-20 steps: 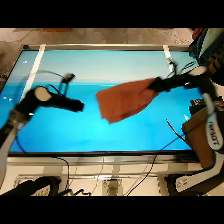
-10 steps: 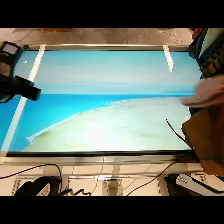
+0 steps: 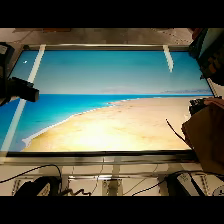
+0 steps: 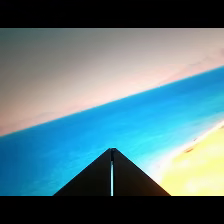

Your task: Fold the clothes and pants, and hang the long-sleeved shirts on hangers.

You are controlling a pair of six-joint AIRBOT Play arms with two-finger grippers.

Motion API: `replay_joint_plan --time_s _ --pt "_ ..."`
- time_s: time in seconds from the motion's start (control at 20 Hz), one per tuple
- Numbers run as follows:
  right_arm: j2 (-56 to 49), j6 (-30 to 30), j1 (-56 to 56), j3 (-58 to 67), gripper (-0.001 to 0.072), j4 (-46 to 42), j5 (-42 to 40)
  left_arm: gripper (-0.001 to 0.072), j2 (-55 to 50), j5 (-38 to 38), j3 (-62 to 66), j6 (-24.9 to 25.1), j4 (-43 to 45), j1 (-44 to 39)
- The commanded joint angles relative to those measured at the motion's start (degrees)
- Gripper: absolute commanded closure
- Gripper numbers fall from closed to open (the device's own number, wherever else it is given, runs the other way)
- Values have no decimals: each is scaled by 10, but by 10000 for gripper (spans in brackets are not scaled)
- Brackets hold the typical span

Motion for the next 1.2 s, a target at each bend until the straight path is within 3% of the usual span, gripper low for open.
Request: replay_joint_plan --time_s 0.0,0.25,0.3,0.4,0.5,0.6,0.65,0.7,0.75,0.85,1.0,1.15 --pt "0 10 -21 0 28 -38 -8 699 1 0 -2 0 -8 1" --pt "-5 8 -21 0 32 -24 -15 699 1 0 -2 0 -8 1" --pt "-6 -18 -21 0 39 -2 -31 698 1 0 -2 0 -8 1" --pt "-11 -128 -16 0 200 94 -60 699 1 0 -2 0 -8 1" --pt "-19 -163 16 0 272 226 -73 699 1 0 -2 0 -8 1" --pt "-25 -242 95 0 314 344 -81 699 1 0 -2 0 -8 1" --pt "-26 -274 149 0 434 370 -83 698 1 0 -2 0 -8 1" --pt "-26 -310 217 0 629 375 -84 699 1 0 -2 0 -8 1" --pt "-26 -349 283 0 689 367 -83 699 1 0 -2 0 -8 1" --pt "-29 -428 415 0 690 300 -84 699 1 0 -2 0 -8 1" --pt "-39 -440 545 0 689 158 -83 699 1 0 -2 0 -8 1" --pt "-45 -440 578 0 689 168 -83 698 1 0 -2 0 -8 1"
